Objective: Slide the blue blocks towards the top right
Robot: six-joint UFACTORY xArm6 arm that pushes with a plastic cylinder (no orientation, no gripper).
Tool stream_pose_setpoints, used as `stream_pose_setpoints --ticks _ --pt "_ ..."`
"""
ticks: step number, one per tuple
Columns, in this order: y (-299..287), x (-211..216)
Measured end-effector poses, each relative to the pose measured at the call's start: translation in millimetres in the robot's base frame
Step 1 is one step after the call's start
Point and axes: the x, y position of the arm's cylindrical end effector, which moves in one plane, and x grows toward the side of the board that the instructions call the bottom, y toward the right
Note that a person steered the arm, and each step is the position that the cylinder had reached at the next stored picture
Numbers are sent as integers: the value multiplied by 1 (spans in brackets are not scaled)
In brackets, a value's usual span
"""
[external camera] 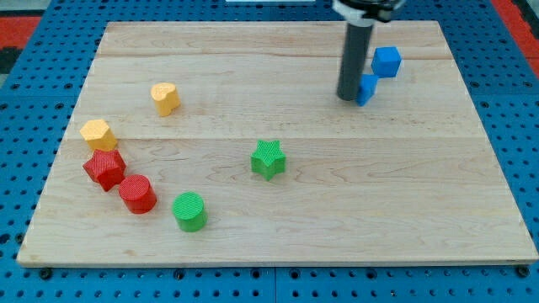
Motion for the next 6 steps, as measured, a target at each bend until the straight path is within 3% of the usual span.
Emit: stream_pose_setpoints --ticks 1,3,5,6 --pt "41 -19" --pt "28 50" --pt "-78 188" --pt "-187 240"
